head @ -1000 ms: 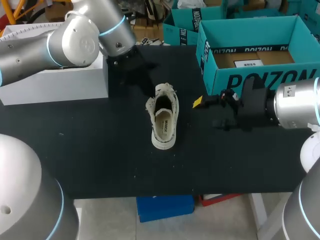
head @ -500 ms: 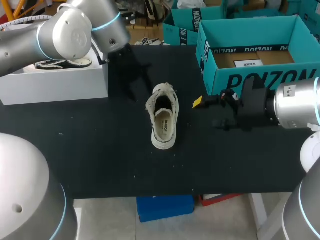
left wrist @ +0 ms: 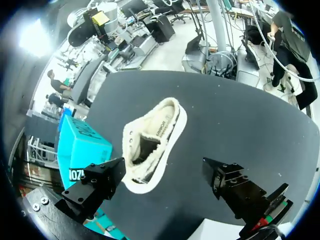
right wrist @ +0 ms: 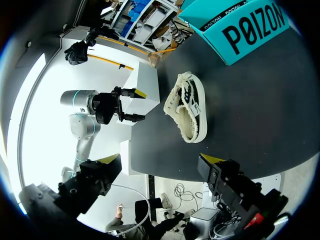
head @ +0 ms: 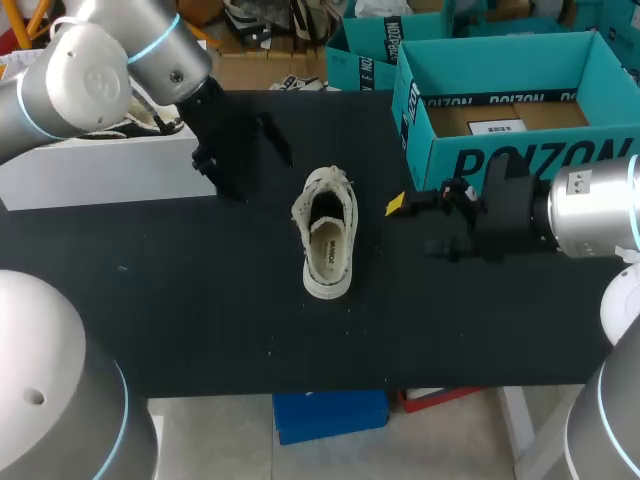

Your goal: Take the shoe out of the shoebox, open the shoe tongue, remove and reinsert the insole, then place the shoe into the shoebox

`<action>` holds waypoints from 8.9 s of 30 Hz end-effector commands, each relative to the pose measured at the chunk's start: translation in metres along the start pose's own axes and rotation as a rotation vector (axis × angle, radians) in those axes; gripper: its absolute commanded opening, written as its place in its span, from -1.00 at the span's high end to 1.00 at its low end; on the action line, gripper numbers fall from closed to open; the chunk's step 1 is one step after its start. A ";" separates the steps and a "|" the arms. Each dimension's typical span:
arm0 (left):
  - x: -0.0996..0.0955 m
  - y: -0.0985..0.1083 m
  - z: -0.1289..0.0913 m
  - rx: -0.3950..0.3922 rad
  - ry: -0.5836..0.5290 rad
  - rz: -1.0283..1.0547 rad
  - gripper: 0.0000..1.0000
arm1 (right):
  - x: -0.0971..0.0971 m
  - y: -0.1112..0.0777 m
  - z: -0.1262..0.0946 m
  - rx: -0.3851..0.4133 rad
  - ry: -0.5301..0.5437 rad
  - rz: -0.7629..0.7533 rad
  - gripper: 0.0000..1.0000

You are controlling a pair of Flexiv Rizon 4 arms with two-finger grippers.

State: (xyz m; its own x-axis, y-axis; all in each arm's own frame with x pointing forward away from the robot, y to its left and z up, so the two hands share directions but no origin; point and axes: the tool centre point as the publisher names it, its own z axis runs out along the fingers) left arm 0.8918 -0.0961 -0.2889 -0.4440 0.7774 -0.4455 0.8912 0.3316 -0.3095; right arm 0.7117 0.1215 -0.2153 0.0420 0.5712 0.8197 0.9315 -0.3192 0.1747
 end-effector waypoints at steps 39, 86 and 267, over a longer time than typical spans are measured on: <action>0.067 -0.016 -0.080 -0.074 -0.149 -0.396 -1.00 | 0.001 0.000 0.001 0.000 -0.001 0.000 -1.00; 0.067 -0.016 -0.080 -0.074 -0.149 -0.396 -1.00 | 0.019 0.112 0.028 0.450 -0.675 -0.303 -1.00; 0.067 -0.016 -0.080 -0.074 -0.149 -0.396 -1.00 | -0.118 0.096 0.197 0.551 -0.817 -0.306 1.00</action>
State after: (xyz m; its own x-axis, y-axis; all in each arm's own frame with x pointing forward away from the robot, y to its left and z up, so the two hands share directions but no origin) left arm 0.8569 -0.0073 -0.2465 -0.7577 0.4981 -0.4216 0.6504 0.6290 -0.4257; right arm 0.8680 0.1723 -0.4026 -0.1834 0.9751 0.1249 0.9712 0.1994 -0.1305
